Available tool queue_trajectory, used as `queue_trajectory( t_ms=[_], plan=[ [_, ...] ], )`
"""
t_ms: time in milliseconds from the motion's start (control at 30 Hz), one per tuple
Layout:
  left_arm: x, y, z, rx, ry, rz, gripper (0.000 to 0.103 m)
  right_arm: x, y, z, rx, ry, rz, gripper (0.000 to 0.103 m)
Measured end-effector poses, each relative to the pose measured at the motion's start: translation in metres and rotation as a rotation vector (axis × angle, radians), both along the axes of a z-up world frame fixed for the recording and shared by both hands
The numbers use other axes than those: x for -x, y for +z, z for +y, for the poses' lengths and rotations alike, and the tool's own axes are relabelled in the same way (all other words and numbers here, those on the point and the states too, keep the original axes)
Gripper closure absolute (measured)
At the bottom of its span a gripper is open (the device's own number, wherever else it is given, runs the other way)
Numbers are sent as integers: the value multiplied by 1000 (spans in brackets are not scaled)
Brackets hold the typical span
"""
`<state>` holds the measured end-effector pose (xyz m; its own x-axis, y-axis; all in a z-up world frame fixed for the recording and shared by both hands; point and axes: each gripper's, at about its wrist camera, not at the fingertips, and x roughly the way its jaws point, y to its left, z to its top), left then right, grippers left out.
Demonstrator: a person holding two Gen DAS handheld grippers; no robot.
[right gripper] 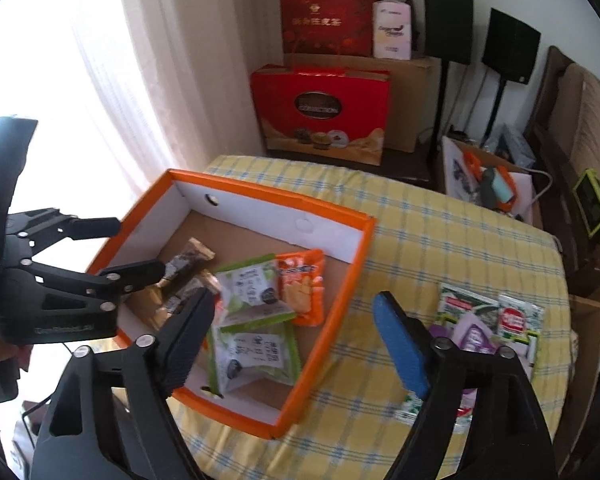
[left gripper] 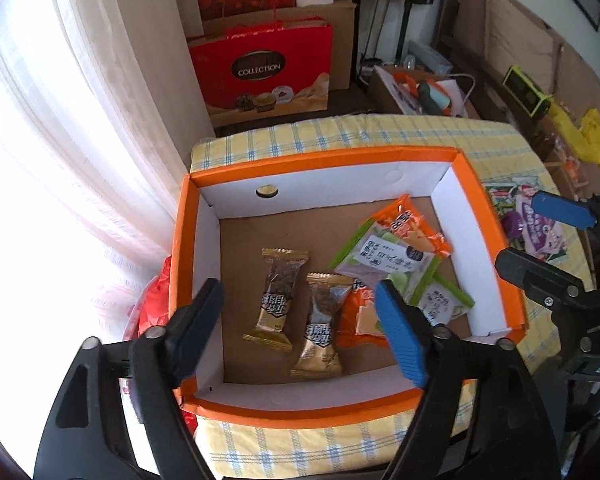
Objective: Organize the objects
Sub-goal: 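Open both tools to drop the candy and mochi packet into the box, then move both tools from the orange box back over the snack pile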
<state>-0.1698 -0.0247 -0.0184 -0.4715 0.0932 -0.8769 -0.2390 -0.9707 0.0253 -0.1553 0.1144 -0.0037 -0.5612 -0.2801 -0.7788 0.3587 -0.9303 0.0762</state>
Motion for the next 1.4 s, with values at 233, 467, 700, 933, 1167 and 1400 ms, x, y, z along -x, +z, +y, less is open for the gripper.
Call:
queue_trajectory(
  t_ms=[233,467,700,933,1167,1400],
  plan=[
    [-10,10,7,-36,10,42,14,-6,5,18,17,-41,4,19],
    [-19,18,12,-83,16,70,12,-11,10,37,25,-87,2,0],
    [-28,26,26,-118,-6,77,0,-20,13,48,5,-106,6,0],
    [-36,29,42,-142,-33,68,0,-28,17,70,-15,-129,12,0],
    [-45,34,68,-167,-81,66,0,-36,19,110,2,-174,5,0],
    [-49,31,106,-185,-175,45,0,-40,15,153,58,-247,-14,0]
  ],
)
